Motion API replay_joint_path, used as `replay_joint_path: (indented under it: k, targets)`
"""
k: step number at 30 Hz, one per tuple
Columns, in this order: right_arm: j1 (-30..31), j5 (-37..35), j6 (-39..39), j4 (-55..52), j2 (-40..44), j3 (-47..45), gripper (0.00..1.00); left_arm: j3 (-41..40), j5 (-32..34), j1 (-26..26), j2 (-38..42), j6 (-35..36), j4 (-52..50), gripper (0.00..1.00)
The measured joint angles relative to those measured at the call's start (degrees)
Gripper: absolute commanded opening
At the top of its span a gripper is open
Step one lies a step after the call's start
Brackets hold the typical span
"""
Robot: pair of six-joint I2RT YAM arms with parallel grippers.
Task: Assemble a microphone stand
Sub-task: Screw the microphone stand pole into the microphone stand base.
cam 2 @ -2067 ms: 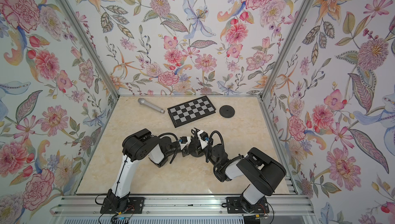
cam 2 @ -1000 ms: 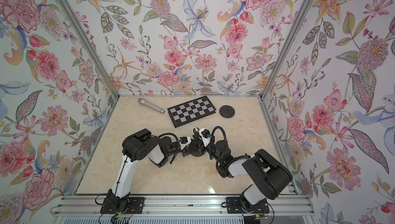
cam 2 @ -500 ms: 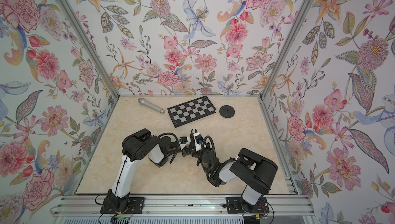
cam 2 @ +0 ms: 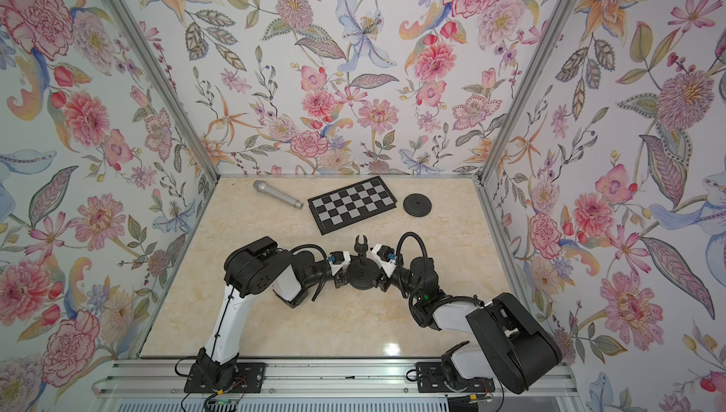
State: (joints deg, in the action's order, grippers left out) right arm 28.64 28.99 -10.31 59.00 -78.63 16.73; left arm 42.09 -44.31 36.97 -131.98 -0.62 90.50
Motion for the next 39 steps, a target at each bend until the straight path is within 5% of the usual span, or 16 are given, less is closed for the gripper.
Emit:
replay_joint_path:
  k: [5,12,17,26,33,34,37,39]
  targets:
    - [-3.32,8.61,-1.05,-2.43,-3.67,6.60,0.51,-0.04,0.02,0.00,0.00,0.00,0.02,0.49]
    - [-3.87,13.68,-0.52,-3.50,-9.25,11.69,0.00,-0.17,0.92,0.00,0.00,0.22,-0.15,0.50]
    - [-2.38,6.23,2.29,-0.28,-7.63,8.46,0.00,-0.42,1.31,0.00,0.00,0.22,0.02,0.50]
    - [15.82,-38.29,10.03,13.94,-8.94,1.60,0.00,-0.44,1.84,0.00,0.00,0.24,-0.35,0.50]
    - [21.92,-54.40,13.03,23.23,-16.48,3.17,0.00,-0.48,1.77,0.00,0.00,0.24,-0.35,0.50]
    - [22.16,-54.99,12.98,23.65,-16.76,3.21,0.03,-0.50,1.77,-0.04,0.00,0.24,-0.33,0.50]
    - [21.97,-53.51,12.02,23.87,-16.52,2.97,0.42,-0.52,1.81,-0.04,0.00,0.28,-0.33,0.50]
    - [21.00,-47.67,11.58,21.92,-15.61,1.92,0.52,-0.52,1.84,-0.04,0.00,0.26,-0.31,0.50]
